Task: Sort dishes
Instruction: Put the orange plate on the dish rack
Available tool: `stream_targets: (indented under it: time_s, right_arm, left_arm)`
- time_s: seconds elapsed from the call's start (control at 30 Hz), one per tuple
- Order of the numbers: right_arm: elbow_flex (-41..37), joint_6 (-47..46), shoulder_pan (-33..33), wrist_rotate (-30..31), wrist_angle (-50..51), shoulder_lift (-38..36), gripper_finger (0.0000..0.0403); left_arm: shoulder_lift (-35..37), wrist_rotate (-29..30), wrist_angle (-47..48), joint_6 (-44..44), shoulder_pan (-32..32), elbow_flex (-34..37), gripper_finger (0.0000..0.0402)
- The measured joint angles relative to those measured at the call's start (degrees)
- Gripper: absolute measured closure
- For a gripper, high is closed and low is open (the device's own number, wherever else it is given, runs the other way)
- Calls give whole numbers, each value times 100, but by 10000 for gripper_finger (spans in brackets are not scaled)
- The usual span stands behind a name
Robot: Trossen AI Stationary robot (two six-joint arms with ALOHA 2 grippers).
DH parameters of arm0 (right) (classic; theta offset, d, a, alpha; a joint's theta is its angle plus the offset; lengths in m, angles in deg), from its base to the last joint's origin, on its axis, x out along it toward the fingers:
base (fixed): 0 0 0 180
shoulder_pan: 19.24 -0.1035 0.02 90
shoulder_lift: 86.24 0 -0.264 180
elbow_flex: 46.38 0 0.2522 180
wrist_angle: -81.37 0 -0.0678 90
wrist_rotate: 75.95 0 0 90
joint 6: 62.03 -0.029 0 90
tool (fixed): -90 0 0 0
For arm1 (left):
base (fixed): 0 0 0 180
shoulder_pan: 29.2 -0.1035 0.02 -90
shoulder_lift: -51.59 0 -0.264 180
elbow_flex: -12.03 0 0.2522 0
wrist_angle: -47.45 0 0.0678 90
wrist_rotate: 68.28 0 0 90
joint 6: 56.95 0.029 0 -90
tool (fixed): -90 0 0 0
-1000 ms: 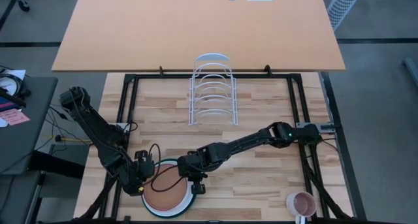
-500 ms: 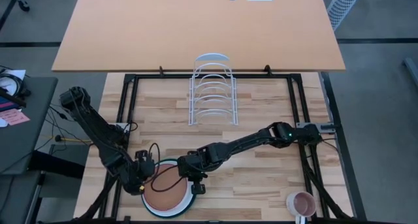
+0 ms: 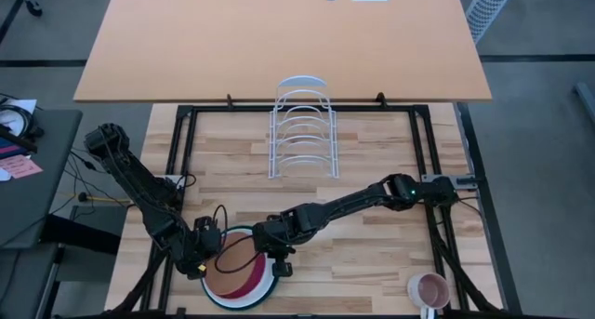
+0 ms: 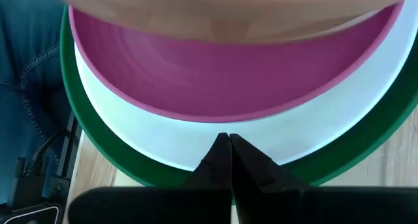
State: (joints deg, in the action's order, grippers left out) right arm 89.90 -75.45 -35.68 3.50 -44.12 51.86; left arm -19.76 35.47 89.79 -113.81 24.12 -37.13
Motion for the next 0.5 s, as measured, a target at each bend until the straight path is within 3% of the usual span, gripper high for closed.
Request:
stream_targets:
  time_s: [0.17,0.33,0.5]
  right_arm:
    - [107,156,-8,1,292,-22,403]
    - [818,194,-6,71,992,-56,399]
    - [1233,650,-102,226,608,-112,372]
  left_arm:
    - [0,29,-5,2,2,2,401]
    - [0,62,-20,24,2,4,401]
    - [-2,143,-26,24,2,4,401]
